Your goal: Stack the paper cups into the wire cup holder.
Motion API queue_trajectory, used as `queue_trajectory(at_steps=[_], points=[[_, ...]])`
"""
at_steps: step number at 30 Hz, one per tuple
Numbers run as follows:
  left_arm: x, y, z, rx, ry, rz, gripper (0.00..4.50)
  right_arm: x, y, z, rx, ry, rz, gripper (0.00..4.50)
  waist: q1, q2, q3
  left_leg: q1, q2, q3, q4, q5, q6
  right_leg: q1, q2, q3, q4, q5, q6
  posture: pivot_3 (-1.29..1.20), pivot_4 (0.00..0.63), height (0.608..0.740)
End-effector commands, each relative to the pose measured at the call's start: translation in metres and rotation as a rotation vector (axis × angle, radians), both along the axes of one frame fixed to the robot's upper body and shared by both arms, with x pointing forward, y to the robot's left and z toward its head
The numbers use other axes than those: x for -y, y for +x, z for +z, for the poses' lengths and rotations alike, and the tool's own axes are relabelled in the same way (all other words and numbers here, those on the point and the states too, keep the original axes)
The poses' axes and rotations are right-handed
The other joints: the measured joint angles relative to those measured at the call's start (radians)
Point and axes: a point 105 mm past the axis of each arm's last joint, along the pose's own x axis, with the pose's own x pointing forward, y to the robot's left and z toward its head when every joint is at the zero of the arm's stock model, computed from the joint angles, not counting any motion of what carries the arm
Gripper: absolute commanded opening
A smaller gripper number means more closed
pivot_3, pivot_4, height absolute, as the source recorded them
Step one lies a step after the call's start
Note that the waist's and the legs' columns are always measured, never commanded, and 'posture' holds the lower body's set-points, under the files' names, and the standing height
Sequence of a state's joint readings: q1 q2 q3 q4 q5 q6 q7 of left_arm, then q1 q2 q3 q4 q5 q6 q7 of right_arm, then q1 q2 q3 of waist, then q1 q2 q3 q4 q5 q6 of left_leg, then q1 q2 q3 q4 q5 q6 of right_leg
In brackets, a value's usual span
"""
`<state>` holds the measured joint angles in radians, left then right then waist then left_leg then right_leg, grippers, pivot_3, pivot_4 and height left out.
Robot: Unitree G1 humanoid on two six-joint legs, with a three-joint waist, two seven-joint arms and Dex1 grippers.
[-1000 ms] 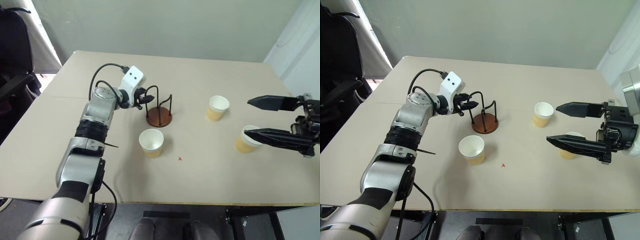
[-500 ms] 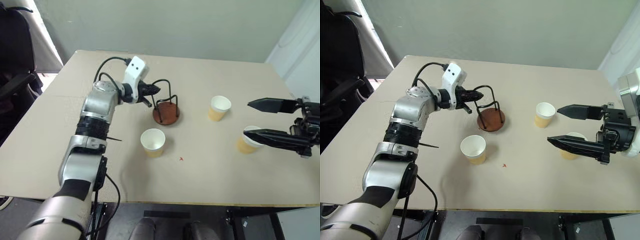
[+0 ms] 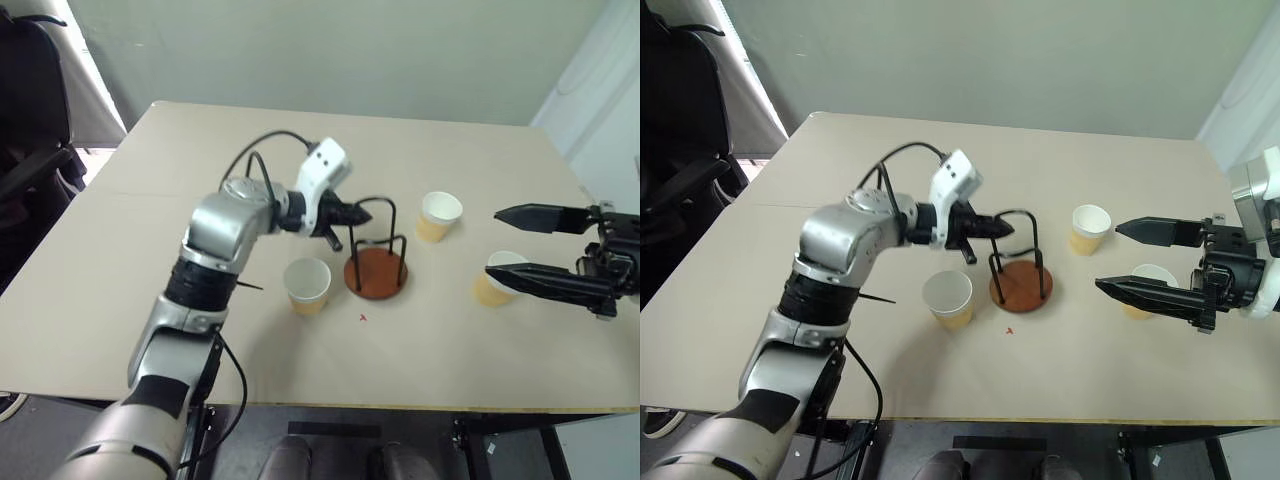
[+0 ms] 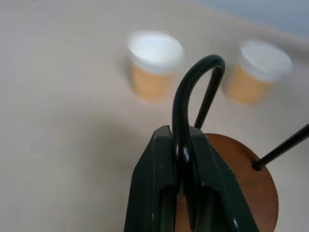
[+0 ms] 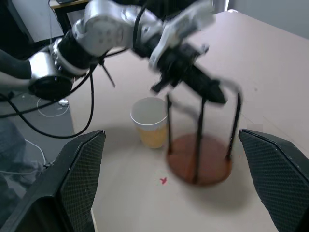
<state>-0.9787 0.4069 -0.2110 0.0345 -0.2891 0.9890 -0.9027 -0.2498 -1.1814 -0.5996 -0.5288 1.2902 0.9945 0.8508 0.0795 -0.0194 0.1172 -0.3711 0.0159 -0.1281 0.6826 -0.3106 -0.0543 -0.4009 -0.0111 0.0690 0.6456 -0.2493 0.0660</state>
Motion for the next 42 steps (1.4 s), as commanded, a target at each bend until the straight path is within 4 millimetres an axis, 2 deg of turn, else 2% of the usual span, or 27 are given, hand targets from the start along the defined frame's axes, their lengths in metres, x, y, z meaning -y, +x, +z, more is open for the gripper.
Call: queue_trajectory(at_steps=[1,8,13,25,28,37,42], points=[[0.014,-0.024,0.007,0.050,0.018,-0.089,0.01,0.000,-0.004,0.008,0.061,-0.005,-0.002,4.50,0.000,0.000,0.000,0.000,0.000,0.000,0.000,0.000,0.000,0.000,0.000,0.000,0.000,0.000,0.000,0.00,0.150,0.740],[0.004,-0.038,-0.008,0.033,0.097,-0.107,0.01,-0.004,-0.010,0.003,0.028,-0.010,0.035,4.50,0.000,0.000,0.000,0.005,0.000,0.003,-0.001,0.000,0.001,0.002,0.000,0.005,0.001,0.000,0.001,0.00,0.150,0.740],[-0.002,-0.038,-0.017,0.054,0.156,-0.098,0.01,-0.004,-0.014,-0.009,-0.017,-0.067,0.051,4.50,0.000,0.000,0.000,0.006,0.000,0.003,0.000,-0.001,0.002,0.002,0.000,0.009,0.000,0.001,0.003,0.00,0.150,0.740],[-0.001,-0.040,-0.033,0.030,0.196,-0.075,0.01,-0.007,-0.015,-0.019,-0.043,-0.093,0.061,4.50,0.000,0.000,0.000,0.007,-0.001,0.003,0.000,-0.003,0.006,0.002,-0.001,0.014,-0.001,0.002,0.005,0.00,0.150,0.740],[-0.001,-0.040,-0.034,0.014,0.190,-0.071,0.83,-0.006,-0.015,-0.024,-0.057,-0.114,0.058,4.50,0.000,0.000,0.000,0.007,-0.001,0.003,0.000,-0.003,0.006,0.002,-0.001,0.014,-0.001,0.002,0.005,0.00,0.150,0.740],[0.000,-0.046,-0.033,0.021,0.195,-0.095,4.06,-0.006,-0.013,-0.030,-0.066,-0.137,0.050,4.50,0.000,0.000,0.000,0.007,-0.001,0.003,0.000,-0.003,0.006,0.002,-0.001,0.015,-0.001,0.002,0.005,0.00,0.150,0.740],[-0.006,-0.043,-0.020,0.066,0.185,-0.092,4.06,-0.005,-0.012,-0.031,-0.067,-0.140,0.050,4.50,-0.001,0.000,0.000,0.007,-0.002,0.003,0.000,-0.003,0.006,0.002,-0.001,0.015,-0.001,0.002,0.005,0.00,0.150,0.740]])
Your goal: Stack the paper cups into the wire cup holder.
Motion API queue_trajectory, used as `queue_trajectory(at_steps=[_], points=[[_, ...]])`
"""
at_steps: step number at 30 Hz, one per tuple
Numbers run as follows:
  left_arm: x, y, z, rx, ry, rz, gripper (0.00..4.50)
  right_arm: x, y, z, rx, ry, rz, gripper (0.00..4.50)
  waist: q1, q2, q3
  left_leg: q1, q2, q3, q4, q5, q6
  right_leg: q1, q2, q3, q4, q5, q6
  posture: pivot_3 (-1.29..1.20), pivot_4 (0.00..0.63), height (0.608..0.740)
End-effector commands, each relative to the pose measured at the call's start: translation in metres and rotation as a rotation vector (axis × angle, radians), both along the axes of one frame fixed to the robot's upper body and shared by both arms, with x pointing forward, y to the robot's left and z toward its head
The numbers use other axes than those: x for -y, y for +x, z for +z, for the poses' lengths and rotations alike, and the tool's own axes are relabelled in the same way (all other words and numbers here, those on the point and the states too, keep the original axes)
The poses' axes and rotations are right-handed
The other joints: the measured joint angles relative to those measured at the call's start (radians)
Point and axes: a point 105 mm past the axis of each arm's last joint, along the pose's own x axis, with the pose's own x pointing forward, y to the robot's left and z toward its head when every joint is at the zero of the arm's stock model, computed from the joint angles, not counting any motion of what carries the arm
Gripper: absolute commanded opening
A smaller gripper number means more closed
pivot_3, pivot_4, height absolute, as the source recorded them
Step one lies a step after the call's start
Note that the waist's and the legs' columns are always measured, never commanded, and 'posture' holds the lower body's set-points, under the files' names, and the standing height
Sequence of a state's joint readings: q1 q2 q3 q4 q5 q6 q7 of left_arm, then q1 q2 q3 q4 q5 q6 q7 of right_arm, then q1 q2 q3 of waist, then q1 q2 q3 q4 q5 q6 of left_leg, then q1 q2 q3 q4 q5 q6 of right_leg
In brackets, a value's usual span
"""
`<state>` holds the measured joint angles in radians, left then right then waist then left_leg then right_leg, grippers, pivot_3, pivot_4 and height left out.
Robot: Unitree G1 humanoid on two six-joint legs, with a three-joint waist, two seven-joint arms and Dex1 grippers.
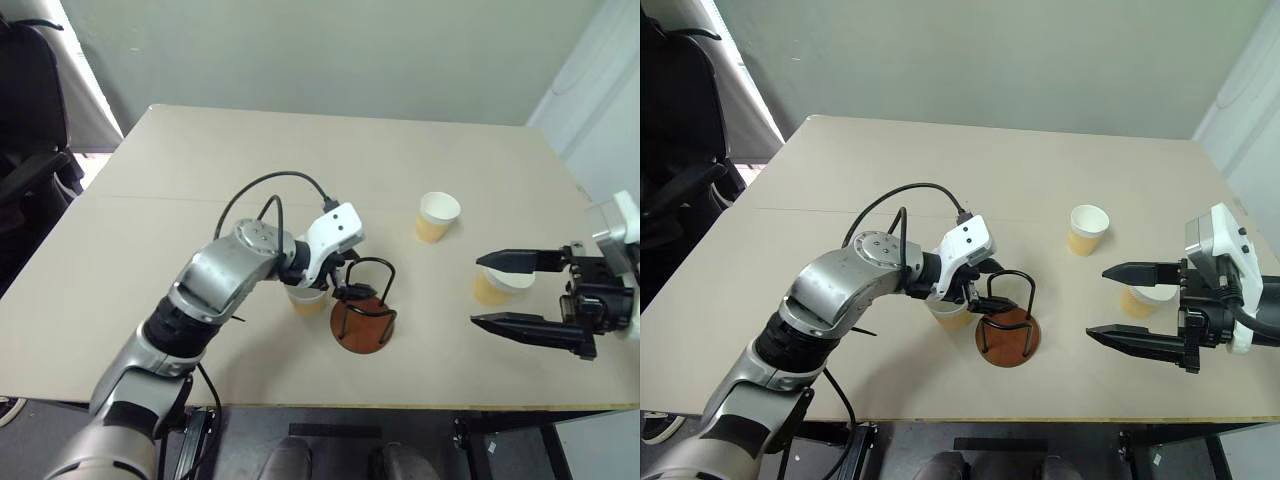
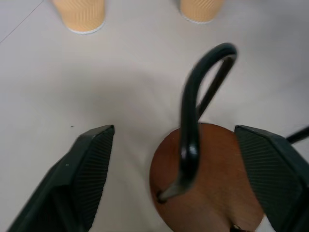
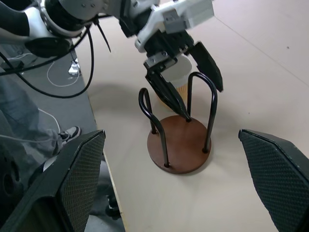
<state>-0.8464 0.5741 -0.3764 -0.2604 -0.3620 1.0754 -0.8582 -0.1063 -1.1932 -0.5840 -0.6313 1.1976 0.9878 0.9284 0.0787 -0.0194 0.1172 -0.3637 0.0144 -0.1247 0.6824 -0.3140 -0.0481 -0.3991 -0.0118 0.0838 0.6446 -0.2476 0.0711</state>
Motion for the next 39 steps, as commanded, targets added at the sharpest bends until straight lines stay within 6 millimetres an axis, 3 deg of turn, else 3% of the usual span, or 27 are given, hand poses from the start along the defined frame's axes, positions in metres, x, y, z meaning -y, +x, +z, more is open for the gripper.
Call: queue_trajectory(at_steps=[1,8,13,16,20,33,36,39], points=[[0.001,-0.001,0.023,0.075,-0.036,-0.030,4.06,0.000,0.000,0.005,0.030,-0.011,0.013,4.50,0.000,0.000,0.000,0.000,0.000,0.000,0.000,0.000,0.000,0.000,0.000,0.000,0.000,0.000,0.000,0.00,0.150,0.740],[-0.021,-0.001,0.056,0.129,-0.062,-0.050,4.06,0.015,0.012,0.000,0.014,-0.062,-0.063,4.50,-0.001,0.000,0.000,0.000,0.000,0.000,-0.001,0.000,0.000,0.000,0.000,0.000,0.000,0.000,0.000,0.00,0.150,0.740],[-0.054,0.002,0.072,0.187,-0.018,-0.035,4.06,0.047,0.034,-0.010,0.028,-0.175,-0.225,4.50,-0.003,0.000,0.000,0.001,0.002,-0.001,-0.001,-0.001,0.001,0.000,-0.001,0.001,0.000,0.000,0.000,0.00,0.150,0.740],[-0.070,-0.009,0.085,0.200,-0.030,-0.094,4.06,0.068,0.050,-0.024,0.030,-0.288,-0.316,4.50,-0.005,0.000,0.000,0.000,0.003,-0.002,-0.002,-0.001,0.001,-0.002,-0.004,0.001,0.000,0.000,0.000,0.00,0.150,0.740],[-0.086,-0.029,0.086,0.196,-0.022,-0.201,4.06,0.084,0.065,-0.044,0.016,-0.369,-0.354,4.50,-0.010,0.002,-0.001,0.000,0.002,-0.002,-0.003,-0.001,0.001,-0.003,-0.005,0.001,0.000,0.000,0.000,0.00,0.150,0.740],[-0.108,-0.056,0.103,0.209,-0.094,-0.195,4.06,0.081,0.088,-0.064,-0.011,-0.379,-0.282,4.50,-0.022,0.002,-0.001,-0.003,0.002,-0.002,-0.005,-0.001,0.001,-0.007,-0.007,0.000,0.000,0.000,0.000,0.00,0.150,0.740],[-0.118,-0.052,0.100,0.213,-0.057,-0.130,4.09,0.080,0.090,-0.073,-0.034,-0.412,-0.264,3.86,-0.025,0.002,-0.001,-0.003,0.002,-0.001,-0.005,-0.001,0.001,-0.007,-0.007,0.000,0.000,0.000,-0.001,0.00,0.150,0.740],[-0.120,-0.055,0.102,0.212,-0.059,-0.112,4.09,0.084,0.094,-0.081,-0.030,-0.458,-0.265,2.81,-0.025,0.002,-0.001,-0.003,0.002,-0.001,-0.005,-0.001,0.001,-0.008,-0.007,0.000,0.000,0.000,-0.001,0.00,0.150,0.740]])
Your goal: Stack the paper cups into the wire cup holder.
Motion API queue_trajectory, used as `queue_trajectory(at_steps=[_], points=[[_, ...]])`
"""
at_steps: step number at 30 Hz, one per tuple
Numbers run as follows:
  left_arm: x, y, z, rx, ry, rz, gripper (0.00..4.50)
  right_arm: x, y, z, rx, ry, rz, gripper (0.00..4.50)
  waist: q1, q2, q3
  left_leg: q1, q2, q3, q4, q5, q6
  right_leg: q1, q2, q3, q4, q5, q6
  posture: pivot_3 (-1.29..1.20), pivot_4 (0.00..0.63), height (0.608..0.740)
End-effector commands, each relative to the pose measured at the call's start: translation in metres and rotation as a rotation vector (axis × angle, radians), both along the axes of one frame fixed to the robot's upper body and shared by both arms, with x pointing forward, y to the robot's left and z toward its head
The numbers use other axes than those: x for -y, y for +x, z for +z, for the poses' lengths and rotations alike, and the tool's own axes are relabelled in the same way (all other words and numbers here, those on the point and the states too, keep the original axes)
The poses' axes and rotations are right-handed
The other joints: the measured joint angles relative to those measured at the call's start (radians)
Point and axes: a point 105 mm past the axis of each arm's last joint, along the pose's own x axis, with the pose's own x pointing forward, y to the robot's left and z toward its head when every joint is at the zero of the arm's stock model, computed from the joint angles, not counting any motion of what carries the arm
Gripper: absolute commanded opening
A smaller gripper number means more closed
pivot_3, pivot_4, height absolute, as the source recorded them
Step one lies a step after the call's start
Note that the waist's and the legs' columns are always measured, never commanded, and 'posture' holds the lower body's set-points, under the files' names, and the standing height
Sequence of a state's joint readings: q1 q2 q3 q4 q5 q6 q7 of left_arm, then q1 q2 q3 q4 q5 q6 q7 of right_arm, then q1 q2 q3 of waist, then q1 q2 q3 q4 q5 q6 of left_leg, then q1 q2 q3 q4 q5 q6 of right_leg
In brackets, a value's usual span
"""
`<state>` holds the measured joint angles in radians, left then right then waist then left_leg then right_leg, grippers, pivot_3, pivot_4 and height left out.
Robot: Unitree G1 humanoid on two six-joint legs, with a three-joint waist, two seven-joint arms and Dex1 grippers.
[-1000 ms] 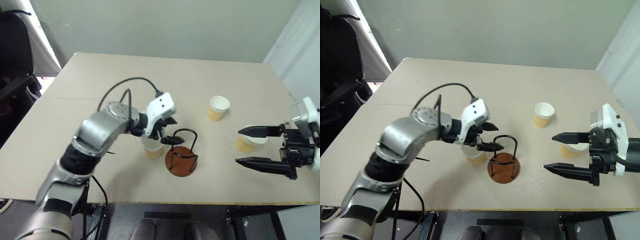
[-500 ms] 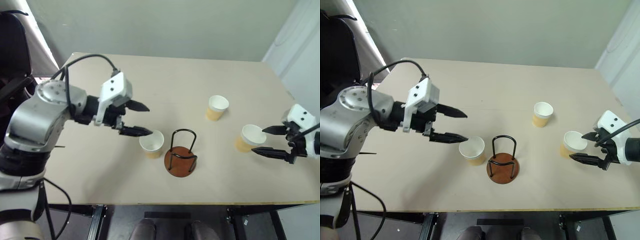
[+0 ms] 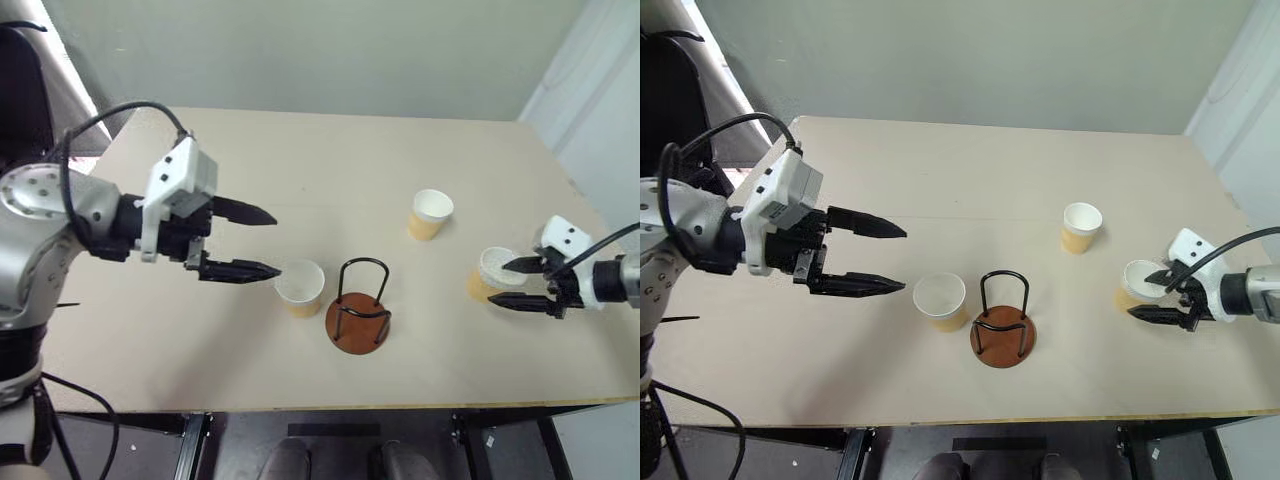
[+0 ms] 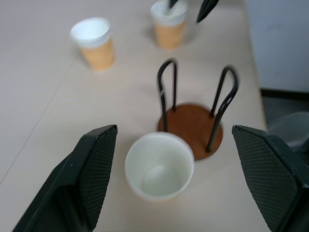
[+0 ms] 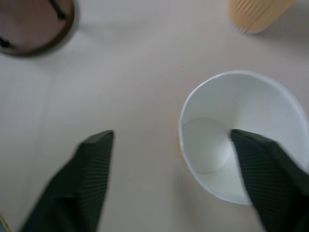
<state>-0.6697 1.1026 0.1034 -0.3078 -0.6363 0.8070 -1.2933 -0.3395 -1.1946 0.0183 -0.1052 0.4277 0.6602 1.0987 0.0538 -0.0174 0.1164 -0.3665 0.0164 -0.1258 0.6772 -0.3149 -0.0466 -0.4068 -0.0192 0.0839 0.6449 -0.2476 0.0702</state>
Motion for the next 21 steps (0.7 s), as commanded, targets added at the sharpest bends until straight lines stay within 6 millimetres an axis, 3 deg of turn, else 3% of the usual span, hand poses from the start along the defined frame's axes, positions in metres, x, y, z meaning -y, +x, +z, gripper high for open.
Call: queue_trajectory(at_steps=[1,7,12,19,21], points=[[-0.002,-0.006,0.012,0.049,-0.002,0.017,4.09,0.003,0.006,0.003,0.040,-0.051,0.008,2.54,0.000,0.000,0.000,0.000,0.000,0.000,0.000,0.000,0.000,0.000,0.000,0.000,0.000,0.000,0.000,0.00,0.150,0.740],[-0.002,-0.006,0.012,0.054,0.001,0.028,4.09,-0.004,0.012,0.011,0.087,-0.054,0.044,0.16,-0.001,0.000,0.000,0.000,0.000,0.001,0.000,0.000,0.000,-0.001,-0.001,0.000,0.001,0.000,-0.001,0.00,0.150,0.740],[-0.003,-0.005,0.013,0.062,0.005,0.034,4.09,-0.014,0.008,0.028,0.114,-0.018,0.086,0.04,-0.001,0.000,0.000,0.000,0.000,0.001,-0.001,0.000,0.000,-0.001,-0.001,0.000,0.000,0.000,-0.001,0.00,0.150,0.740],[-0.012,-0.001,0.016,0.074,0.019,0.060,4.09,-0.068,-0.036,0.123,0.244,0.194,0.386,0.04,-0.004,0.003,0.001,-0.001,0.000,0.004,-0.004,0.000,-0.001,-0.004,0.000,0.001,0.000,-0.001,-0.004,0.00,0.150,0.740],[-0.013,0.000,0.014,0.073,0.024,0.062,4.09,-0.081,-0.043,0.141,0.286,0.222,0.454,0.04,-0.005,0.003,0.001,-0.001,-0.001,0.004,-0.005,0.001,-0.001,-0.005,0.000,0.001,0.000,-0.001,-0.004,0.00,0.150,0.740]])
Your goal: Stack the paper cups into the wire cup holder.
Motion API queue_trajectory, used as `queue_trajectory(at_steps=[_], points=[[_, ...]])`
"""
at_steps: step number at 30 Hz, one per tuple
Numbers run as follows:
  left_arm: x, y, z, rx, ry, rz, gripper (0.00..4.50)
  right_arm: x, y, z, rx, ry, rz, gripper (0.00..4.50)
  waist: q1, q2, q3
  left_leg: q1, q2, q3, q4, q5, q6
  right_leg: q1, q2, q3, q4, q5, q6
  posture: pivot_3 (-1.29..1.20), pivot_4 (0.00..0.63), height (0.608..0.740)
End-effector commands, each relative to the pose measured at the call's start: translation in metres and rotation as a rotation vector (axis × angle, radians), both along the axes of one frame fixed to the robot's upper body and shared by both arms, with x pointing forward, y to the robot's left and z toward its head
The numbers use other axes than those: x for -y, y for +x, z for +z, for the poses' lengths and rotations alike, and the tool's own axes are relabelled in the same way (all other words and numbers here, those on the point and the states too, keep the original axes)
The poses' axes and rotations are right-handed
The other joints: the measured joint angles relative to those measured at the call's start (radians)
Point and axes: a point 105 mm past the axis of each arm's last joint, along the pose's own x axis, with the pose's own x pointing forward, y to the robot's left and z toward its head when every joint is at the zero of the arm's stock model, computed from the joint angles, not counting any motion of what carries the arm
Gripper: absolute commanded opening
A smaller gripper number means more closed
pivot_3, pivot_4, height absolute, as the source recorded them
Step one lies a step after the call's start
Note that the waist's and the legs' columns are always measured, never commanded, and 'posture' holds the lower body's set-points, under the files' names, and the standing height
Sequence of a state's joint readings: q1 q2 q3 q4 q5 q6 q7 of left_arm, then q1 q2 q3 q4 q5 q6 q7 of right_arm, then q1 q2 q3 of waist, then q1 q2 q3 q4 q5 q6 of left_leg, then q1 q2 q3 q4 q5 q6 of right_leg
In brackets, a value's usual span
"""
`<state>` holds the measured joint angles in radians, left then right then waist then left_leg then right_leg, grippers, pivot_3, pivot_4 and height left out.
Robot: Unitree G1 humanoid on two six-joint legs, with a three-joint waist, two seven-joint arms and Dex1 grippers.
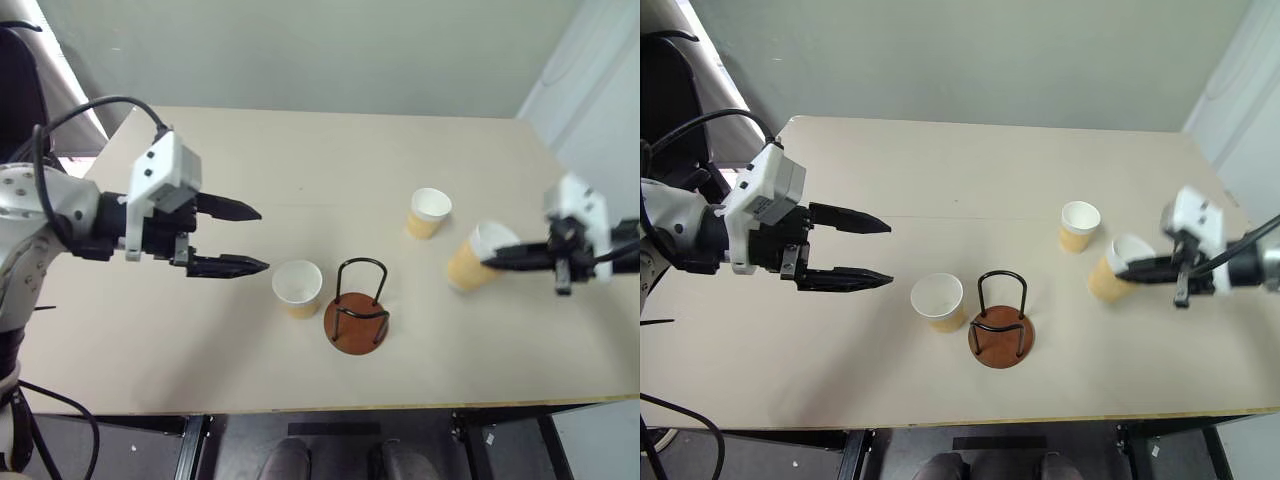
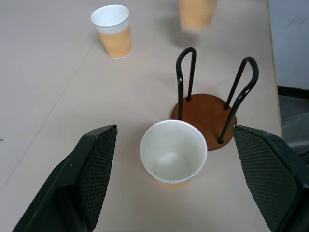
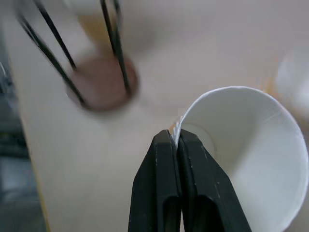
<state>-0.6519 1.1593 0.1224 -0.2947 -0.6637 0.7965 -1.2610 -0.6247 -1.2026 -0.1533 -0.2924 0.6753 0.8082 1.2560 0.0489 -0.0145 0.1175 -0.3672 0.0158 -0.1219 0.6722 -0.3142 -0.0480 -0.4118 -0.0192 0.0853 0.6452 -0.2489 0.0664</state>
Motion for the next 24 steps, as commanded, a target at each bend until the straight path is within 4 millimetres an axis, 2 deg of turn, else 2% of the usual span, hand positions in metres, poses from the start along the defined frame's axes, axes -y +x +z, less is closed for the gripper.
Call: queue_trajectory(at_steps=[1,4,7,10,15,24], points=[[-0.001,0.000,0.008,0.053,0.013,0.001,4.09,-0.032,-0.022,0.034,0.096,0.054,0.180,0.04,0.000,-0.001,-0.001,0.000,0.000,-0.001,0.000,0.000,0.000,0.000,0.001,0.000,0.000,0.000,-0.001,0.00,0.150,0.740],[0.002,0.001,0.005,0.049,0.012,-0.009,4.09,-0.078,-0.037,0.037,0.122,0.064,0.392,0.04,-0.008,-0.001,-0.001,0.001,0.001,-0.002,-0.001,0.000,0.000,0.000,0.001,-0.001,0.000,-0.001,-0.002,0.00,0.150,0.740],[0.003,0.001,0.005,0.048,0.015,-0.011,4.09,-0.099,-0.038,0.017,0.078,0.038,0.457,0.04,-0.010,-0.001,-0.001,0.001,0.002,-0.003,-0.001,0.000,-0.001,-0.001,0.003,-0.001,0.000,-0.001,-0.002,0.00,0.150,0.740],[0.002,-0.001,0.005,0.045,0.019,-0.008,4.09,-0.105,-0.027,0.000,0.061,0.005,0.429,0.04,-0.009,-0.001,-0.001,-0.001,0.002,-0.005,-0.001,0.000,-0.001,-0.001,0.002,-0.002,0.000,-0.001,-0.002,0.00,0.150,0.740],[-0.002,-0.004,0.005,0.037,0.024,0.014,4.09,-0.100,-0.019,-0.011,0.046,-0.036,0.392,0.04,-0.011,-0.001,-0.001,-0.001,0.001,-0.005,-0.002,0.000,-0.001,-0.002,0.000,-0.002,0.000,-0.001,-0.002,0.00,0.150,0.740],[-0.003,-0.005,0.003,0.035,0.034,0.025,4.09,-0.103,-0.028,-0.020,0.006,-0.059,0.449,0.04,-0.011,-0.001,-0.001,-0.001,0.001,-0.005,-0.003,0.001,-0.002,-0.002,0.000,-0.002,0.000,-0.001,-0.002,0.00,0.150,0.740]])
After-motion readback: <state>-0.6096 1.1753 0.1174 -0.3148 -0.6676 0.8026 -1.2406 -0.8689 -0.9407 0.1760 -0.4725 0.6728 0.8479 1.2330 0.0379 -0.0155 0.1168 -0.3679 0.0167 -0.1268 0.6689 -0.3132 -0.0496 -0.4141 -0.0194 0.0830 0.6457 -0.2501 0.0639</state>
